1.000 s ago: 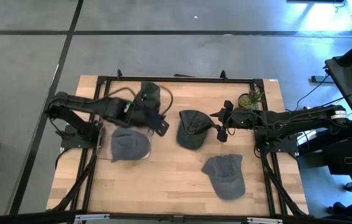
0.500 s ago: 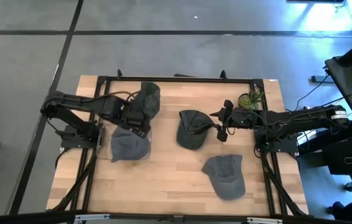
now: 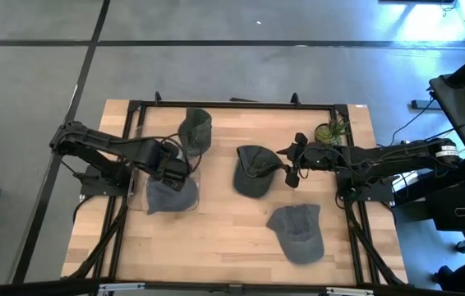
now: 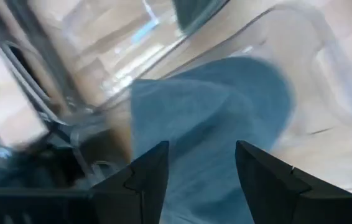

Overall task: Pick & Place hat
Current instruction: Put the left gray cap into the bottom transparent bin

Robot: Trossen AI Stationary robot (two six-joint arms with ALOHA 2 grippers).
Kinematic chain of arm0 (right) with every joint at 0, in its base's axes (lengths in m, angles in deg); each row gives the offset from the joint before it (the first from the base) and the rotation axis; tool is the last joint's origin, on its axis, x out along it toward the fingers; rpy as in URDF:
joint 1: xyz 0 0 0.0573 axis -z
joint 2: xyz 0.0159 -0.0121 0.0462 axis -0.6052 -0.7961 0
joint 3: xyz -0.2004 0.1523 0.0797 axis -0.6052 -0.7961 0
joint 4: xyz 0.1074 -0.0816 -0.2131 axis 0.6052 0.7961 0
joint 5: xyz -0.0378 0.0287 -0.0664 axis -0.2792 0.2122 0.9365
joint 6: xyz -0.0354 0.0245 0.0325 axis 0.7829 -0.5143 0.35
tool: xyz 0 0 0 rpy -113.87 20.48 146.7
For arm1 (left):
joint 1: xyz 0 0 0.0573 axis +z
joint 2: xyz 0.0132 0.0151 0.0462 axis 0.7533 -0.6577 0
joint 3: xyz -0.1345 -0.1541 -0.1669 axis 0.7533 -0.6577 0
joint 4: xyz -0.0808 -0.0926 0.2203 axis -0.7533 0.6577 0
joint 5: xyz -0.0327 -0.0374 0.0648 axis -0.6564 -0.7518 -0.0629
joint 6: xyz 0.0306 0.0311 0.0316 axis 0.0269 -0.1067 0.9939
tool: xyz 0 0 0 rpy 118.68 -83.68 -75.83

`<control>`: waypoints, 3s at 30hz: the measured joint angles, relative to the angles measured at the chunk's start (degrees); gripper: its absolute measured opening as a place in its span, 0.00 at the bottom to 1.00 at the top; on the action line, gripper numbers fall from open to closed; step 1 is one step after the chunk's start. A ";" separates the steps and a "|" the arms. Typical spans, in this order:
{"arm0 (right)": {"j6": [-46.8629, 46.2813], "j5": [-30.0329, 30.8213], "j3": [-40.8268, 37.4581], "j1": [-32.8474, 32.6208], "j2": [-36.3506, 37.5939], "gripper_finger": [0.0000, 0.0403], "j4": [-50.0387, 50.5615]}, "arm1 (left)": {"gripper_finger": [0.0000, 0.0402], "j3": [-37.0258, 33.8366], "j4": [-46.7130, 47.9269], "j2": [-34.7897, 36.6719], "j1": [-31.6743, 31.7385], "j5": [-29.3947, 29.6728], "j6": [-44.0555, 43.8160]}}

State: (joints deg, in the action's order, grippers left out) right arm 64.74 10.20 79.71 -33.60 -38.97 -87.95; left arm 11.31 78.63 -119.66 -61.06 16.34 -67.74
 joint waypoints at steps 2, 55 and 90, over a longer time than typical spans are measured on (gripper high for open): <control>-0.07 0.00 0.00 0.00 -0.41 0.52 -0.86 | 0.45 -1.33 -0.47 0.18 -0.09 -1.59 5.34; -7.21 0.00 0.11 -0.02 -12.61 0.52 -16.09 | 0.43 -21.58 -2.38 -0.21 -21.75 4.81 14.05; -7.04 -0.13 0.13 0.00 -12.59 0.52 -17.61 | 0.42 -15.03 -39.60 0.14 -4.04 26.68 58.03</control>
State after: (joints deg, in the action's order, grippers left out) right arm 57.70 10.07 79.84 -33.60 -51.56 -105.56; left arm -3.72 39.03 -119.52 -65.10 43.01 -9.71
